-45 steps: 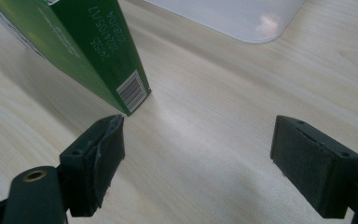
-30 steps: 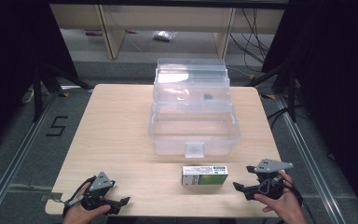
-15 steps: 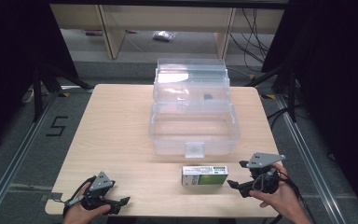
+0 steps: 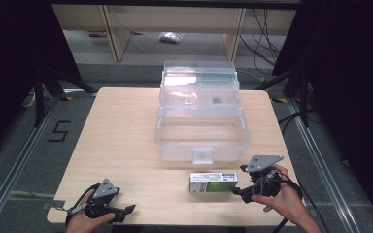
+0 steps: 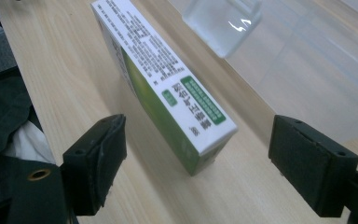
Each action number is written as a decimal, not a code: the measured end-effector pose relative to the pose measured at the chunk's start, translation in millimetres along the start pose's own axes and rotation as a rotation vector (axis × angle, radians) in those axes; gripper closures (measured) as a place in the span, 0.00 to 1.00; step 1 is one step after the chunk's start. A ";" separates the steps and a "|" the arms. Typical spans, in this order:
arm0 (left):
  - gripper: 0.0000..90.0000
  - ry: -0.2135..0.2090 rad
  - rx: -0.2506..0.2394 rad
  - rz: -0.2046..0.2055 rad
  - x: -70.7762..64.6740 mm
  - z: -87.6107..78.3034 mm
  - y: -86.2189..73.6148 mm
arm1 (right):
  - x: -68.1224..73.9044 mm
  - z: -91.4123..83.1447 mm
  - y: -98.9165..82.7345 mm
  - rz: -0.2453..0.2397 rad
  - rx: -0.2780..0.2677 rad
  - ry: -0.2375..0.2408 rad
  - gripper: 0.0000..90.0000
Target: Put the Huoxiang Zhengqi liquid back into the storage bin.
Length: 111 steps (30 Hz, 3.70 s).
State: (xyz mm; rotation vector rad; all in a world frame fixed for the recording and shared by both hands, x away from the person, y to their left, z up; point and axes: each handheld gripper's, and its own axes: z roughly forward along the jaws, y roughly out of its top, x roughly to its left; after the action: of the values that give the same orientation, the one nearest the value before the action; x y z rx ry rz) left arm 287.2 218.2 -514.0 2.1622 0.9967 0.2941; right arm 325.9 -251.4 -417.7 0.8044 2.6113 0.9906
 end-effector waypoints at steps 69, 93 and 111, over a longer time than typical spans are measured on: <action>0.17 -0.011 -0.008 -0.006 -2.1 0.1 -0.8 | 20.0 92.5 73.4 -0.324 0.425 0.143 0.46; 0.17 -0.012 -0.006 -0.006 -1.8 -0.3 -0.7 | 17.9 96.5 80.7 -0.457 0.556 0.208 0.72; 0.17 -0.010 -0.014 -0.014 -2.2 0.5 -0.8 | 8.3 63.9 108.2 -0.480 0.493 0.211 0.72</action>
State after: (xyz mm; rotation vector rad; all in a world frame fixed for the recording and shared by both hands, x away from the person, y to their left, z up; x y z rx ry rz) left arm 285.5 216.7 -514.7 2.1411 1.0009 0.2830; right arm 388.8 -145.2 -393.1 0.1261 3.0609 0.3149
